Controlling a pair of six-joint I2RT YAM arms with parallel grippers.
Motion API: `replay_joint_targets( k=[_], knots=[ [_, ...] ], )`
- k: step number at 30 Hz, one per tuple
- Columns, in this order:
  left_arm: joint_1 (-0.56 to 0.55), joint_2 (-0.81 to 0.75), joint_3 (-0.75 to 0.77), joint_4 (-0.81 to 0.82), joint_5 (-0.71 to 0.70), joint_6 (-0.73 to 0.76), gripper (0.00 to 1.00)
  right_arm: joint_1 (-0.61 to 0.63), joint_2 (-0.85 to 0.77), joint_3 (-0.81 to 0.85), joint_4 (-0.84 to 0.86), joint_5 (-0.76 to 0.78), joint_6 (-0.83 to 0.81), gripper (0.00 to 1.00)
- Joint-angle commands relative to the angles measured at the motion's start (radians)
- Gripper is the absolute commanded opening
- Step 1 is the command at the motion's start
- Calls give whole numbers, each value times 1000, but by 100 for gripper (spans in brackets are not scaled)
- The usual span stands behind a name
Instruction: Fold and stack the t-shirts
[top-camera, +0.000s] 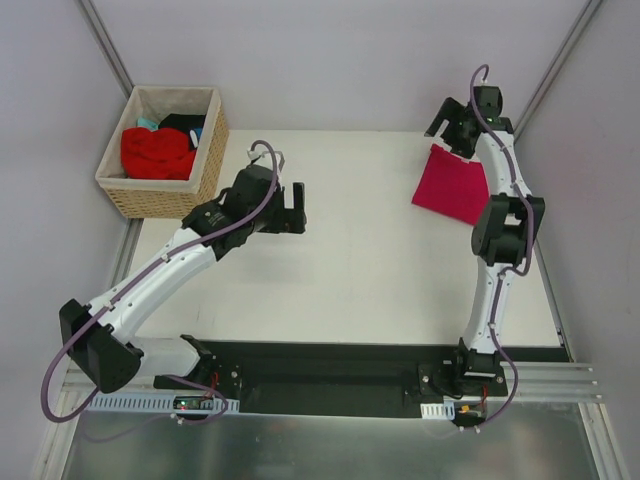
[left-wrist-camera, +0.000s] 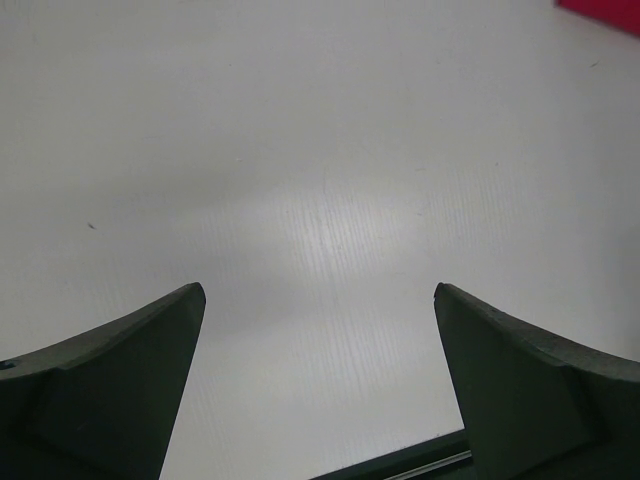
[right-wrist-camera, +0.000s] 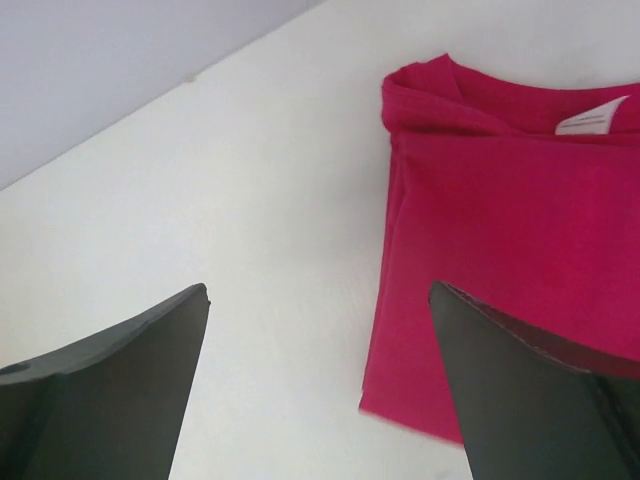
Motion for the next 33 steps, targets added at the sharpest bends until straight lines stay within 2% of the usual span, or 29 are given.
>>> replay_joint_targets(
  k=[1,4,13,23,28,33],
  knots=[
    [10,-68,-16,32,29,-11,99,1,-269,-74,-73,118,-86,96],
    [10,-71,-16,32,32,-11,99,-7,-327,-172,-131,186,-94,96],
    [11,-97,-29,33,41,-11,99,-25,-447,-532,-111,233,-55,96],
    [11,-115,-47,39,44,-10,99,-24,-574,-796,-85,250,5,96],
    [11,-117,-45,42,54,-14,99,-21,-571,-881,-90,345,25,96],
    [11,-134,-55,42,48,-13,99,-22,-504,-880,-84,351,22,96]
  ],
)
